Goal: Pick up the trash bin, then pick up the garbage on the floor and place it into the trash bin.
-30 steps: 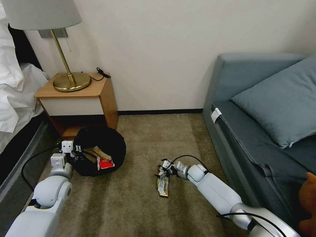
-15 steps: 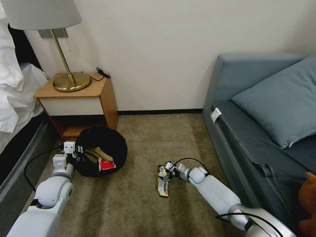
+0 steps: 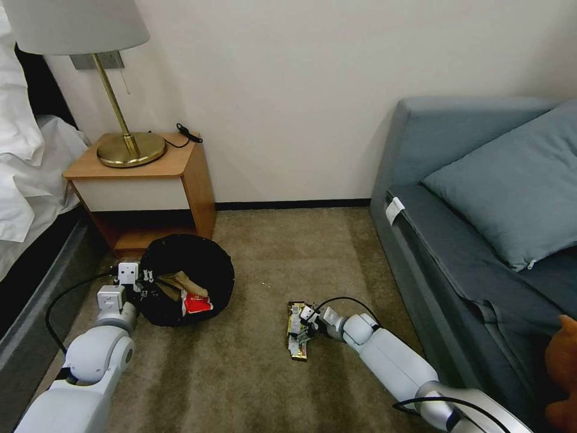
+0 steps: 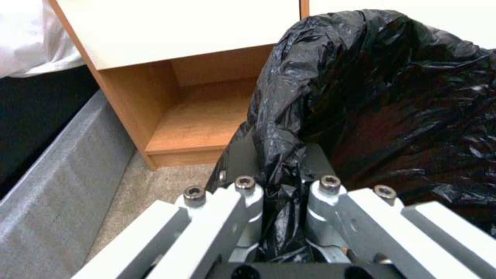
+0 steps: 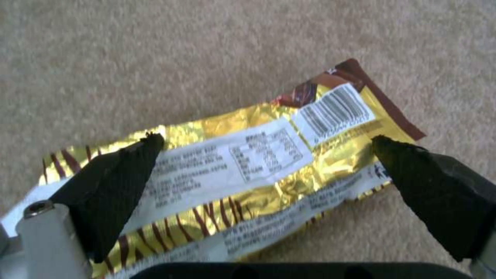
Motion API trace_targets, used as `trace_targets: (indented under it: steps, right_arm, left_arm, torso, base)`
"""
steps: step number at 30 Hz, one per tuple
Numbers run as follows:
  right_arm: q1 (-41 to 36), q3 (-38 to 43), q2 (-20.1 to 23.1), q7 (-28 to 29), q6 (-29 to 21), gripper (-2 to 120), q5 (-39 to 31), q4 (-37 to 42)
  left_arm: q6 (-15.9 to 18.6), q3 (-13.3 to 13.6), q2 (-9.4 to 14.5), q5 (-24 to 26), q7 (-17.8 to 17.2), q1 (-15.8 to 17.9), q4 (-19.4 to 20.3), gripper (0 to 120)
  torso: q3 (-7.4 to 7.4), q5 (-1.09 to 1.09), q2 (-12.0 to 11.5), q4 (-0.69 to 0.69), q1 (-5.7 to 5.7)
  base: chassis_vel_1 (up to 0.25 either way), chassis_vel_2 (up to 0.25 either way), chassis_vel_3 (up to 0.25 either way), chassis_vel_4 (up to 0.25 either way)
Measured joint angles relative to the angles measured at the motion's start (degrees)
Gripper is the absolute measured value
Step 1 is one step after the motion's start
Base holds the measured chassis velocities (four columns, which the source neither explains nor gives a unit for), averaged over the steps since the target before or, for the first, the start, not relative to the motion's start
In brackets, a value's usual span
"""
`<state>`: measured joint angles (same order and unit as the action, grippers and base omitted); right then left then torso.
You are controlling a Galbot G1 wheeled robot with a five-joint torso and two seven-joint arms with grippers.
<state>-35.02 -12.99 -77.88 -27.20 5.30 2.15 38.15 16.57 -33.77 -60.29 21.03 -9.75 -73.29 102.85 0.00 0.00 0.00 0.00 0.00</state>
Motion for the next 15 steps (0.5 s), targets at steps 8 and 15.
trace_targets:
  steps: [8, 15]
  right_arm:
    - [-0.88, 0.27, 0.49, -0.42, 0.04, 100, 0.75, 0.00]
    - [-0.99, 0.56, 0.41, -1.44, 0.25, 99, 0.77, -0.08]
  left_arm:
    - [-0.02, 0.01, -0.01, 0.00, 0.00, 0.16, 0.06, 6]
    - [-0.02, 0.18, -0.05, -0.02, 0.01, 0.49, -0.06, 6]
  torso:
    - [0.00, 0.00, 0.00, 0.00, 0.00]
    - [0.00, 0.00, 0.00, 0.00, 0.00]
  base:
    - [0.000, 0.000, 0.000, 0.000]
    - [0.000, 0.000, 0.000, 0.000]
